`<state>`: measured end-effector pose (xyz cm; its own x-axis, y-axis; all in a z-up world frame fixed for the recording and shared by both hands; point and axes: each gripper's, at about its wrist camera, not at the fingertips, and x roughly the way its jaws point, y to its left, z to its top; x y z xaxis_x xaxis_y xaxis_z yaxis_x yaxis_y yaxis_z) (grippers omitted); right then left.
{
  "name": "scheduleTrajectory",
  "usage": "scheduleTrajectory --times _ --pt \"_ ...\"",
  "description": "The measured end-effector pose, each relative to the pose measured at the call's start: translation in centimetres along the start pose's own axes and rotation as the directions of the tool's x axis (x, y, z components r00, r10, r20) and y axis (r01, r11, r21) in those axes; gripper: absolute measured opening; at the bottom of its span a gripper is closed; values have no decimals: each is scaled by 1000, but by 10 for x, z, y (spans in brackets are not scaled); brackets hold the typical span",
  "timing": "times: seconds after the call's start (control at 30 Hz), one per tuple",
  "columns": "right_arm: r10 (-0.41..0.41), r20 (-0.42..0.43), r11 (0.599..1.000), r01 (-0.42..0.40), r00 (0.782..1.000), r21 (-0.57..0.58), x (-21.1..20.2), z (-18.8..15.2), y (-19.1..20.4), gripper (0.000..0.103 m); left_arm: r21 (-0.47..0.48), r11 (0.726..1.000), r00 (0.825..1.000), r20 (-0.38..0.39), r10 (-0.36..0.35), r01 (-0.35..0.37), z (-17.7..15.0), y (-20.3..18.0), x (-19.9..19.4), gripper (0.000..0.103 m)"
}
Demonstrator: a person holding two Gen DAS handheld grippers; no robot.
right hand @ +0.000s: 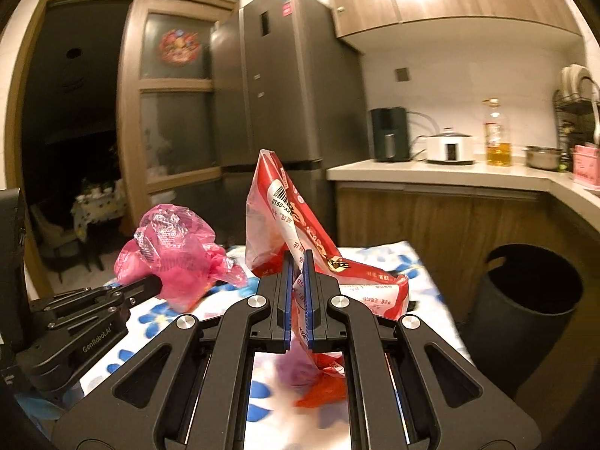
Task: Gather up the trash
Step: 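Carry the pink bag and snack wrapper over the black bin with both tools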
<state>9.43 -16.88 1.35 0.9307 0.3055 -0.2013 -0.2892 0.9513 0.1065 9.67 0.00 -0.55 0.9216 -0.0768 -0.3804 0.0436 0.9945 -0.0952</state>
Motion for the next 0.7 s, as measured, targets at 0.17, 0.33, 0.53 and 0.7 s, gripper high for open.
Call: scheduleTrajectory --times 0.17,0.33,0.53,0.7 --pt "-96 26 995 95 995 42 -15 3 -39 5 45 996 997 7 -72 72 10 -35 14 0" --pt "-197 49 979 193 979 72 -28 4 -79 5 94 985 989 17 -148 145 19 -76 29 0" --pt "-305 68 949 297 950 105 -39 5 -127 5 139 959 968 17 -250 245 26 -132 49 0" --pt "-389 79 917 378 918 129 -40 8 -162 5 182 931 946 9 -323 316 30 -181 68 0"
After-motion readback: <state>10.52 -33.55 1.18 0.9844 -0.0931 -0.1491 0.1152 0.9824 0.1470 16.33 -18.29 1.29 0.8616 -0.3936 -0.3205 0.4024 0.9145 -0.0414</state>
